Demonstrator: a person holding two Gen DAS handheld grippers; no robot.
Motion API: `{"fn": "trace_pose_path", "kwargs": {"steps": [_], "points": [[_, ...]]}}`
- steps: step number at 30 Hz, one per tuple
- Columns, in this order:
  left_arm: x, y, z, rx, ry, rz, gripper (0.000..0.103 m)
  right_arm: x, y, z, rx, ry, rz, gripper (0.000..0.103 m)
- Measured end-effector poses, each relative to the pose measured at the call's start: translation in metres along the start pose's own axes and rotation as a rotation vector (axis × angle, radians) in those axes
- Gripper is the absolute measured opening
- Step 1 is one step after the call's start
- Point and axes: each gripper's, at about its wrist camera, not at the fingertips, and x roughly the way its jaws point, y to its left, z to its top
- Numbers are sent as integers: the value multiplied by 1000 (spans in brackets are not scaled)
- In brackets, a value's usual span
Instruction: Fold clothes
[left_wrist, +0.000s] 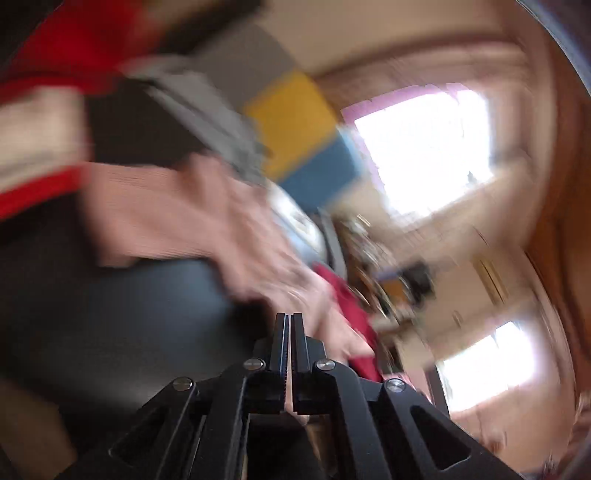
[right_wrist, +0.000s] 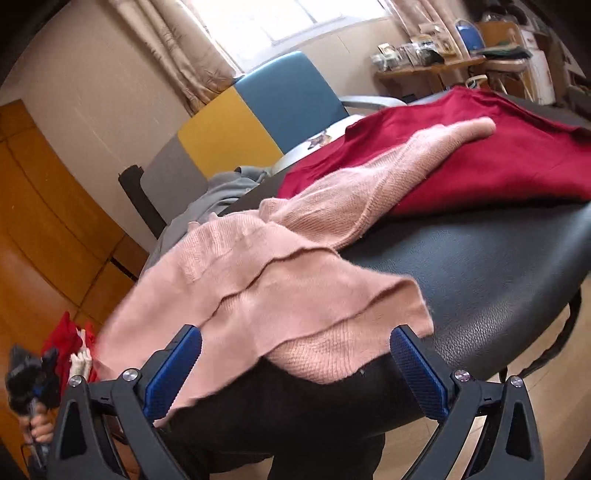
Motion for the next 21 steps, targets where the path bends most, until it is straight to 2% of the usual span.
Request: {"fn": "trace_pose_path", "kwargs": {"steps": [2, 4, 6, 7, 9, 13, 15, 19, 21], "points": [[-4, 21, -6, -71, -1, 64, 2, 8, 4, -2, -4, 25, -16, 103], [-2, 38, -21, -116, 22, 103, 15, 18, 14, -5, -24, 38, -26, 103], [26, 44, -41, -144, 89, 62, 30, 25, 26, -6, -39, 47, -7, 103], [45, 38, -50, -128, 109, 65, 34, 28, 33, -6, -48, 50, 6, 103], [85, 12, -65, 8, 140, 133, 52, 34, 47, -8, -86, 66, 16, 103], [131, -32, -80, 211, 204, 130, 59, 46, 70, -19, -170, 114, 9, 103], [153, -46, -86, 295, 235, 169, 60, 52, 76, -27, -197, 135, 6, 103], [194, -47, -86, 306, 299, 233, 60, 63, 81, -43, -219, 166, 11, 103], [203, -48, -86, 298, 290, 198, 60, 66, 83, -49, -239, 173, 8, 103]]}}
